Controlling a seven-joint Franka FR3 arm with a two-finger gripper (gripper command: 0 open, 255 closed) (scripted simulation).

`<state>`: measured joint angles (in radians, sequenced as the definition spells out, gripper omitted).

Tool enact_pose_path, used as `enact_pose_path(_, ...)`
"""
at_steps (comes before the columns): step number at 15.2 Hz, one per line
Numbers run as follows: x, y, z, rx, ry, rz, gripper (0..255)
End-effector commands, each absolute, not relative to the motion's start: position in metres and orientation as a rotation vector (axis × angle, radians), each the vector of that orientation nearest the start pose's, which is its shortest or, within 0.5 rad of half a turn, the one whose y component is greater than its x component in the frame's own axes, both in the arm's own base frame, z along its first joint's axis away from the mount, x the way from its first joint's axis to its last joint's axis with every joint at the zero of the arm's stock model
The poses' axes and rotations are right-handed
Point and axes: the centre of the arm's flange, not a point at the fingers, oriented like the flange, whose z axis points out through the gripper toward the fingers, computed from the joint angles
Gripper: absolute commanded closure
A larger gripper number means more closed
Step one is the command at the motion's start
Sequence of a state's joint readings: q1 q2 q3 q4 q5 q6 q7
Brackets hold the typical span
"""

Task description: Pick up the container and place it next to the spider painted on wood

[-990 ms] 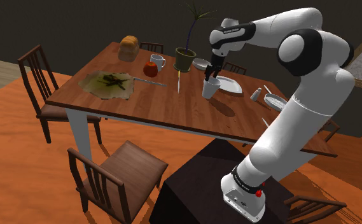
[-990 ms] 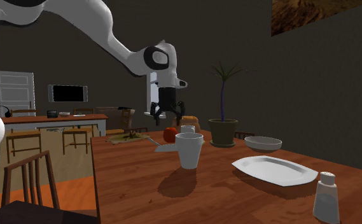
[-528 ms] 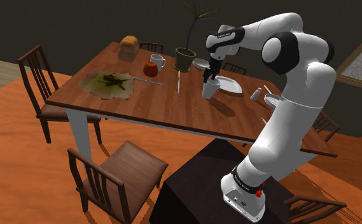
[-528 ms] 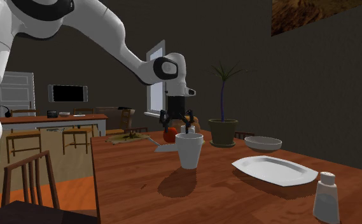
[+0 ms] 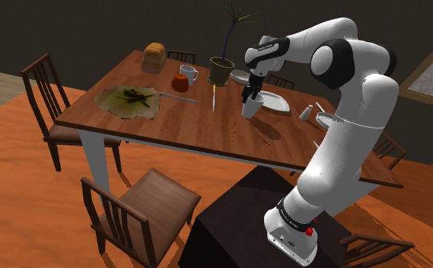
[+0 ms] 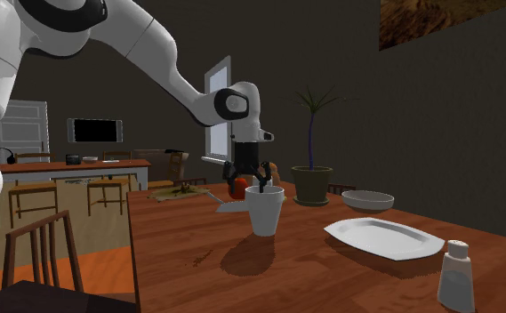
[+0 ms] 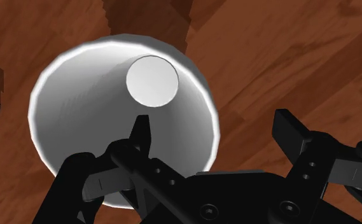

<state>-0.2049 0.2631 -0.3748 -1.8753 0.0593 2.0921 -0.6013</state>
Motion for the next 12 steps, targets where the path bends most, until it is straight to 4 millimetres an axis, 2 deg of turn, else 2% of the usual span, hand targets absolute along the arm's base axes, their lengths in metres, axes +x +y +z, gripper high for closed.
enact_pose_path(1, 0.5202, -0.3232, 0.3789, -3.163, -0.003, 0.075, 0)
enact_pose_path(3, 0.5202, -0.3232, 0.3789, -3.163, -0.003, 0.075, 0)
enact_pose_path(4, 0.5202, -0.3232, 0.3789, -3.163, -0.003, 0.075, 255)
enact_pose_path(12, 0.5203, -0.3233, 0.3790, -3.163, -0.003, 0.075, 255)
